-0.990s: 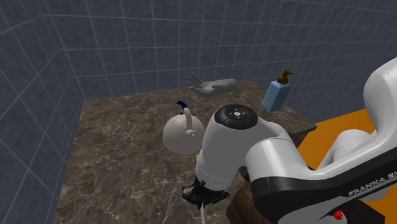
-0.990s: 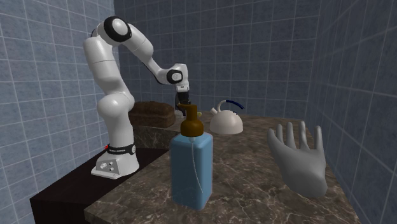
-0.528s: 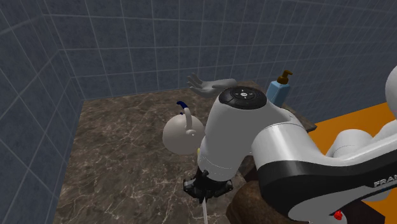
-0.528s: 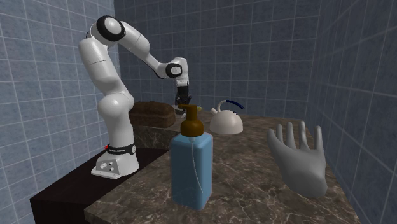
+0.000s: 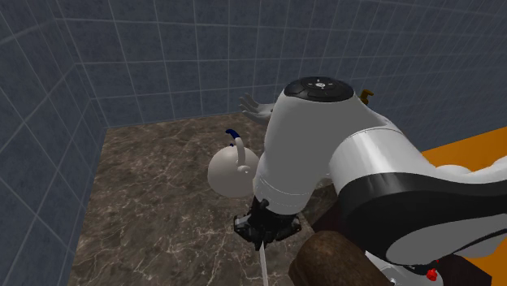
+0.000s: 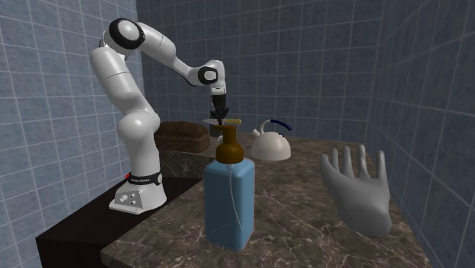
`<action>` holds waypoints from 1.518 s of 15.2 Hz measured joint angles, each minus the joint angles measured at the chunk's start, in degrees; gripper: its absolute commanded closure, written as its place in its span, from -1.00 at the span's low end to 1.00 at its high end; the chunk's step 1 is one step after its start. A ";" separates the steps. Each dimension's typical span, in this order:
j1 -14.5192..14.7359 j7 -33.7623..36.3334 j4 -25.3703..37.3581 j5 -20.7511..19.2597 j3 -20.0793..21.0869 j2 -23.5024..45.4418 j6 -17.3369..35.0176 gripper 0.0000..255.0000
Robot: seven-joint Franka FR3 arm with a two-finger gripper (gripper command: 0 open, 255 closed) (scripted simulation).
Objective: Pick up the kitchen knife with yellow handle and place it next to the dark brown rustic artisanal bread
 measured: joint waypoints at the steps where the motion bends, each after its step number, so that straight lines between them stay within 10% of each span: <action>1: 0.06 -0.04 0.49 0.03 -0.26 -0.31 -0.79 1.00; 23: -1.10 1.28 15.62 -2.47 -2.73 -0.31 -15.86 1.00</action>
